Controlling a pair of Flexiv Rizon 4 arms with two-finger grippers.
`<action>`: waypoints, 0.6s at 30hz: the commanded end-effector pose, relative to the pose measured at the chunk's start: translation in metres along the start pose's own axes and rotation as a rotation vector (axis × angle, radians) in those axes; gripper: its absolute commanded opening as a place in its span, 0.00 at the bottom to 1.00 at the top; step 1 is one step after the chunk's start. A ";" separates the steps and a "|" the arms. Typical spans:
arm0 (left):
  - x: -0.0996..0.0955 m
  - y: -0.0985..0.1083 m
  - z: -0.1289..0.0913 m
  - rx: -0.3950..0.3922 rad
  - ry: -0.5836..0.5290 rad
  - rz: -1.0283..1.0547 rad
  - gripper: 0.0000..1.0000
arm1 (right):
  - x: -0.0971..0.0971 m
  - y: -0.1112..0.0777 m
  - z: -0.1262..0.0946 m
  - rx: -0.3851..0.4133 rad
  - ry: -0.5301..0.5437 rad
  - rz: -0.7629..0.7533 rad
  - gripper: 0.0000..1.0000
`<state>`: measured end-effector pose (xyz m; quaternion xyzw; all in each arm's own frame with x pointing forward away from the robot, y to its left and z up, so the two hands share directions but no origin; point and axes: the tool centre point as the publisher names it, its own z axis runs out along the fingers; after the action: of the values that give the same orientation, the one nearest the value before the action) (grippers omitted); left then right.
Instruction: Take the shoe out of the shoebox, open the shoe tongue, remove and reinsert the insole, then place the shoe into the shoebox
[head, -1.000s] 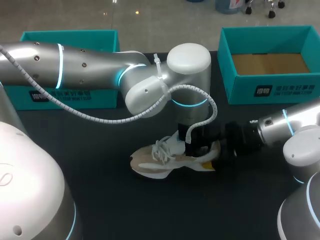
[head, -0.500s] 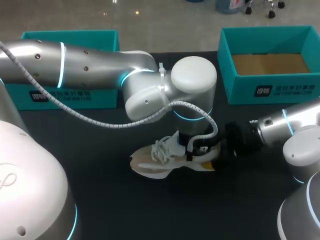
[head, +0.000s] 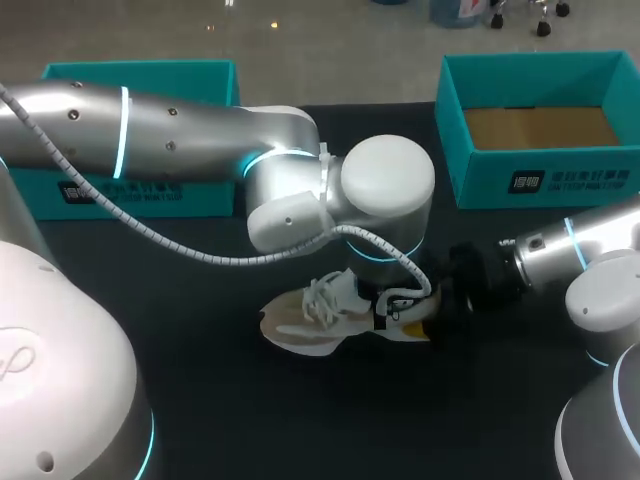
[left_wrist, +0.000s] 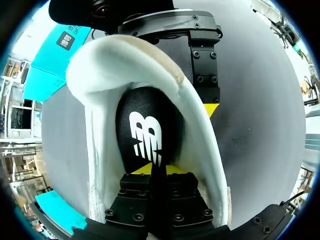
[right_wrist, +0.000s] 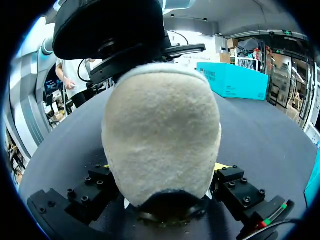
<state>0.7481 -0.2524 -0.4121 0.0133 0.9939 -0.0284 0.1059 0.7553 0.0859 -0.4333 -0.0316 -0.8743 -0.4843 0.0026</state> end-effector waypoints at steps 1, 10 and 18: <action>-0.006 0.013 0.028 0.069 0.018 -0.013 0.00 | 0.002 -0.002 0.004 0.003 0.000 0.000 0.15; -0.011 0.023 -0.005 0.142 0.033 -0.042 0.00 | 0.002 -0.002 0.004 0.003 0.000 0.000 0.15; -0.012 0.024 -0.019 0.199 0.083 -0.039 0.00 | 0.002 -0.002 0.004 0.003 0.000 0.000 0.15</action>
<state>0.7517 -0.2395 -0.3969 0.0002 0.9915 -0.1095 0.0708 0.7564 0.0880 -0.4326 -0.0315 -0.8743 -0.4844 0.0029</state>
